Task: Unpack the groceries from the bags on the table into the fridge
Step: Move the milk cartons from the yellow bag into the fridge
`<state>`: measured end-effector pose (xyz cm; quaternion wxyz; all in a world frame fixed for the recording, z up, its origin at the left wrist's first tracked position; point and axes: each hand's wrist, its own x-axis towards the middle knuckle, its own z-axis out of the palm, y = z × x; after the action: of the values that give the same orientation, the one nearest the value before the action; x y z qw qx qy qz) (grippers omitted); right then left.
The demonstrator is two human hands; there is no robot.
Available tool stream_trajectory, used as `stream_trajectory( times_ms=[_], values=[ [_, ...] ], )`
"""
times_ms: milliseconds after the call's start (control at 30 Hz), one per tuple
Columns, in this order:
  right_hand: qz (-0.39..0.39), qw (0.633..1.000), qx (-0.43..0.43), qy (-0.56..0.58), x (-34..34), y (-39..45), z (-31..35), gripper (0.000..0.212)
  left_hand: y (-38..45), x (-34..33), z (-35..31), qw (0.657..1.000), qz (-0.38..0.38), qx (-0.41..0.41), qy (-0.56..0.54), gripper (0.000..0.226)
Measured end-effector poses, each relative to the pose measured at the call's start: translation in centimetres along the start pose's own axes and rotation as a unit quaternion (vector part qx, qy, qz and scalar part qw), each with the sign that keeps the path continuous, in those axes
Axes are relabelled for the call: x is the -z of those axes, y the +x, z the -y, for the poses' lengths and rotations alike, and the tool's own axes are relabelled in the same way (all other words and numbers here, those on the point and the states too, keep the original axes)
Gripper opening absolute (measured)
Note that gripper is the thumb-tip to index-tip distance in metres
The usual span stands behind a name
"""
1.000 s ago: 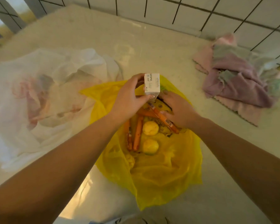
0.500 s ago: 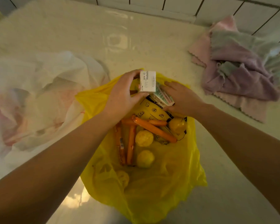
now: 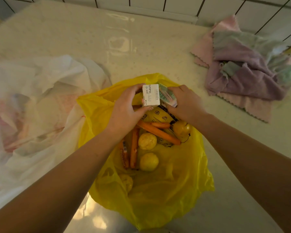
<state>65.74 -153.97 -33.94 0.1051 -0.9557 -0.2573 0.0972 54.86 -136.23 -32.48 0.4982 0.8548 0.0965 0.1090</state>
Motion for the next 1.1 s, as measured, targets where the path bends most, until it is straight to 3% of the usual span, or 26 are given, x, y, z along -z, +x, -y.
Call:
stream_trajectory(
  times_ms=[133, 400, 633, 833, 1000, 1100],
  values=[
    [-0.062, 0.993, 0.009, 0.102, 2.2, -1.0, 1.7, 0.059, -1.1, 0.8, -0.9, 0.999, -0.015, 0.016, -0.046, 0.06],
    [-0.104, 0.974, 0.047, 0.194, 7.0, -6.8, 5.9, 0.059, -5.8, 4.4, -3.6, 0.995, -0.06, 0.0, -0.075, 0.06],
    [-0.114, 0.946, 0.126, 0.275, 10.8, -14.3, 10.8, 0.076, -13.9, 8.0, -7.4, 0.989, -0.129, -0.007, -0.073, 0.059],
    [-0.025, 0.884, 0.179, 0.431, 10.5, -19.1, 15.5, 0.086, -23.1, 10.7, -9.6, 0.974, -0.222, 0.019, -0.044, 0.058],
    [0.073, 0.845, 0.23, 0.477, 7.1, -21.5, 21.4, 0.057, -31.5, 13.3, -8.9, 0.952, -0.297, 0.077, 0.002, 0.058],
    [0.125, 0.835, 0.279, 0.458, 4.9, -23.5, 25.8, 0.052, -36.5, 15.5, -8.4, 0.938, -0.328, 0.114, 0.026, 0.056]
  ],
)
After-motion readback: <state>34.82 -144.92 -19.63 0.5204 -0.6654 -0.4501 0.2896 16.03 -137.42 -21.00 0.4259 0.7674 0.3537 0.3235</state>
